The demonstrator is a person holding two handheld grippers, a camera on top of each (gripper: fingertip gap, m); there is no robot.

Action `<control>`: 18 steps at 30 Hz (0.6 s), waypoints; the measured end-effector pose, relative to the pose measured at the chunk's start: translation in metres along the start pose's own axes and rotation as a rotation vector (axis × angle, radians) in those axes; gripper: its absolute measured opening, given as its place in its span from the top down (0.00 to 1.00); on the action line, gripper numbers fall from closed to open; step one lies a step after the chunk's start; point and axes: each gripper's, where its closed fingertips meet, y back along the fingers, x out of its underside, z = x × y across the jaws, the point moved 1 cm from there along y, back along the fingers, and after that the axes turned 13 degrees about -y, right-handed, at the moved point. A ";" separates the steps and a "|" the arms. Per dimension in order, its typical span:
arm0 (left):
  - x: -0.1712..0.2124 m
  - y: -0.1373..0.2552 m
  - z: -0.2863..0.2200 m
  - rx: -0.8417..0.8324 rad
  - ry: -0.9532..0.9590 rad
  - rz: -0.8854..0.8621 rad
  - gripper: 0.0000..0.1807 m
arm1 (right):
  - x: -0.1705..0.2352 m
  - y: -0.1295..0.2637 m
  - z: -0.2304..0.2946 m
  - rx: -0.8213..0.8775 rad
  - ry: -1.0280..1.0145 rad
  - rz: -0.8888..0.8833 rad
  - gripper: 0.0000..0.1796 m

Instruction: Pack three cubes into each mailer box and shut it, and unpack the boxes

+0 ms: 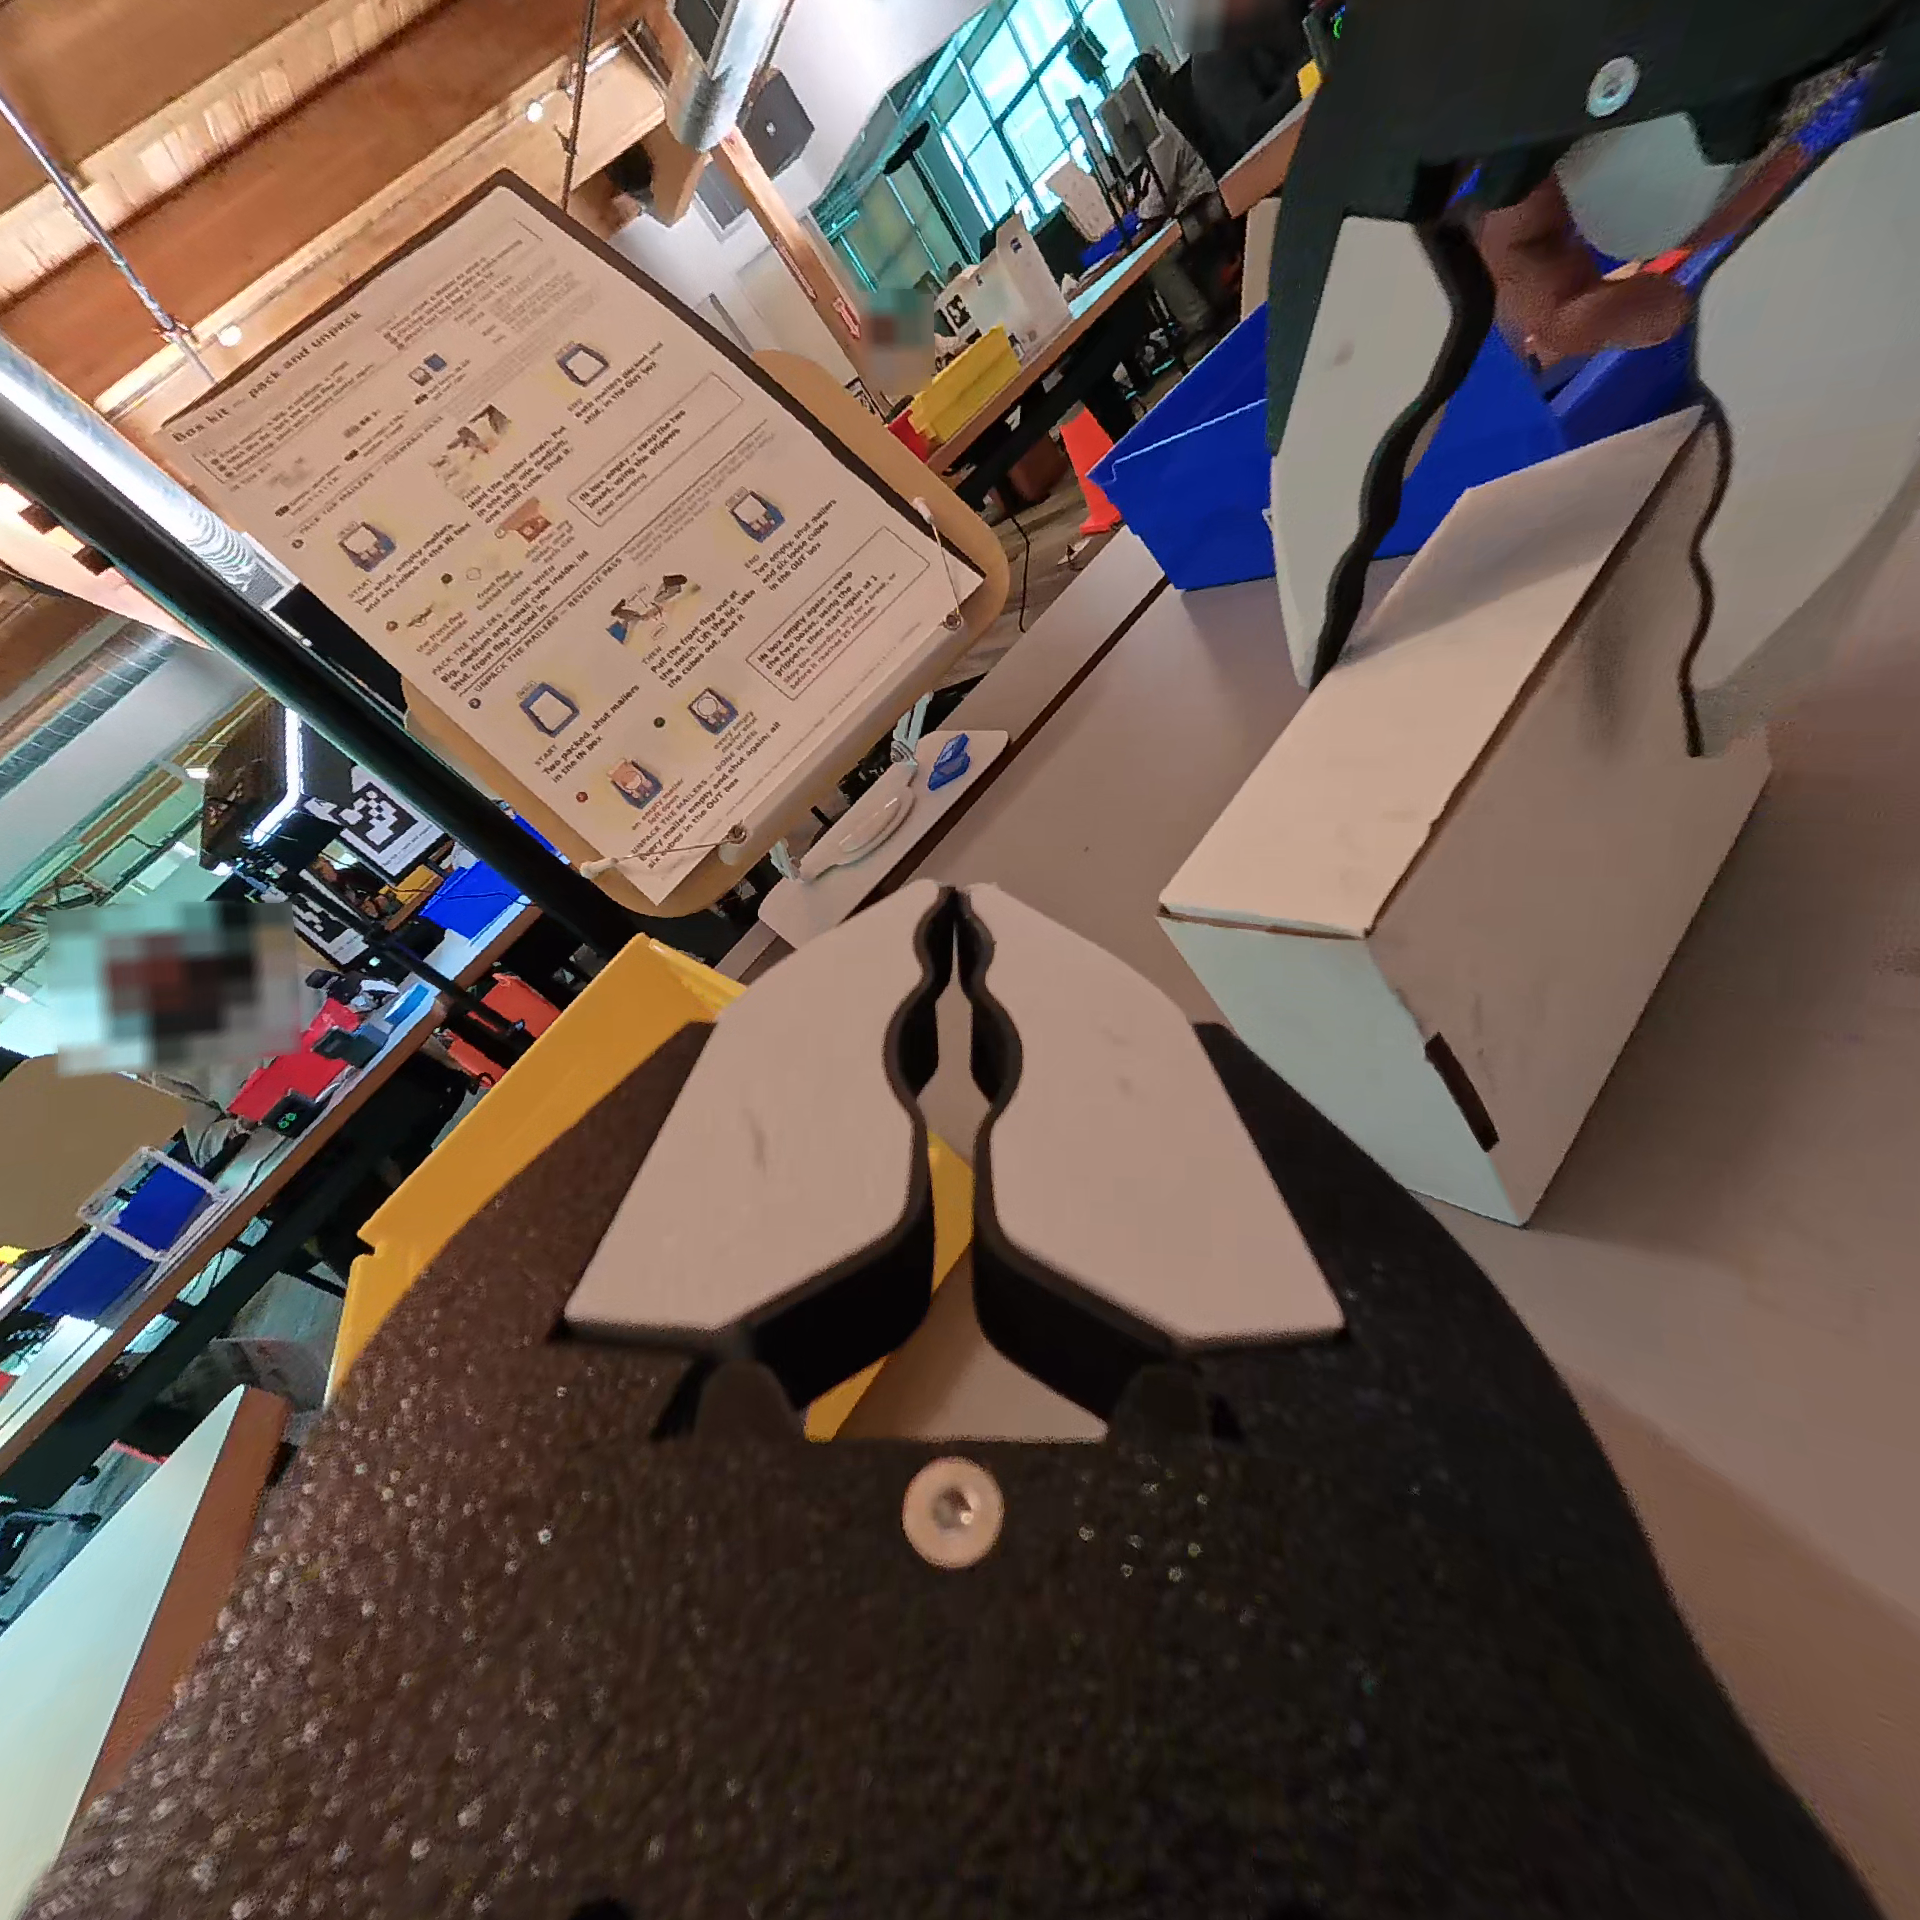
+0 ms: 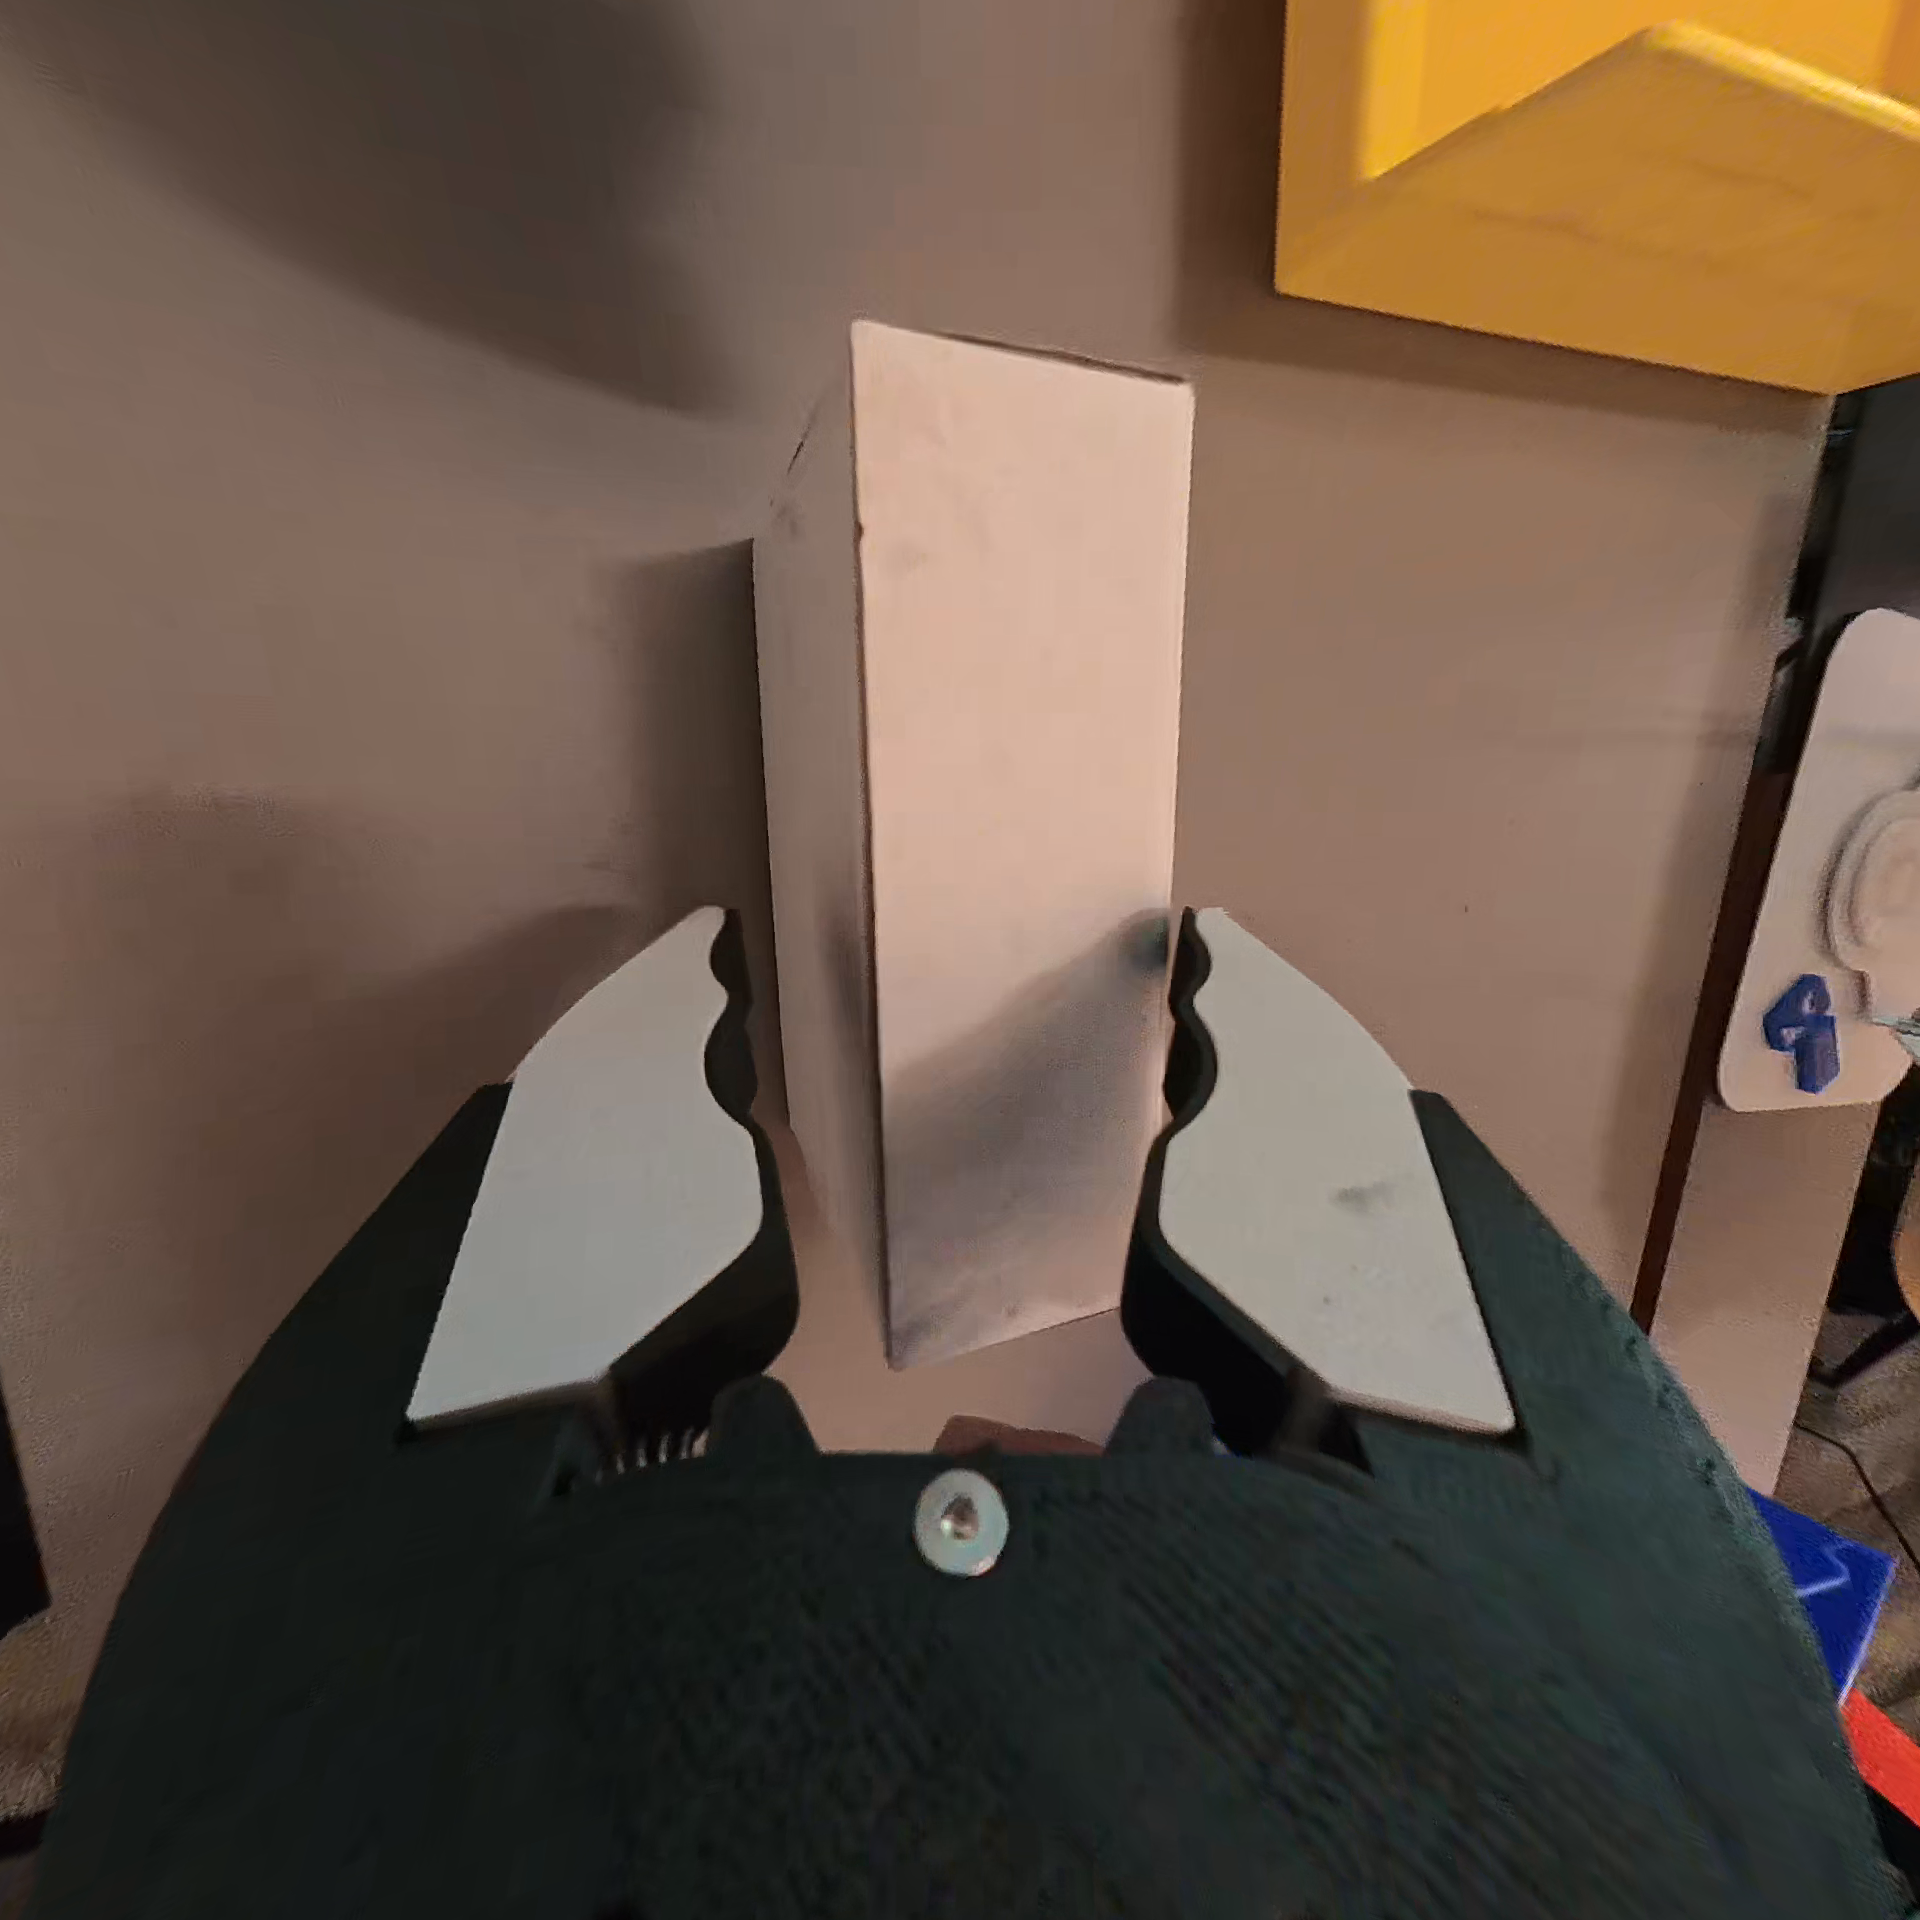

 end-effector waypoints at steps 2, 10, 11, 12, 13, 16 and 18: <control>0.003 -0.001 -0.002 0.012 -0.004 0.011 1.00 | 0.000 -0.003 -0.002 -0.014 0.024 0.024 0.60; 0.011 -0.003 -0.006 0.029 -0.004 0.040 1.00 | 0.007 0.002 0.000 0.009 0.040 0.046 0.65; 0.012 -0.002 -0.006 0.029 -0.003 0.043 1.00 | 0.012 0.006 -0.001 0.035 0.043 0.048 0.65; 0.013 -0.002 -0.006 0.031 -0.002 0.046 1.00 | 0.017 0.012 -0.005 0.085 0.045 0.044 0.65; 0.014 -0.002 -0.007 0.031 -0.002 0.051 1.00 | 0.022 0.021 -0.012 0.145 0.046 0.040 0.65; 0.018 -0.003 -0.009 0.037 -0.002 0.064 1.00 | 0.047 0.067 -0.051 0.375 0.029 0.053 0.65; 0.019 -0.004 -0.010 0.042 0.000 0.071 1.00 | 0.068 0.108 -0.090 0.556 -0.014 0.046 0.65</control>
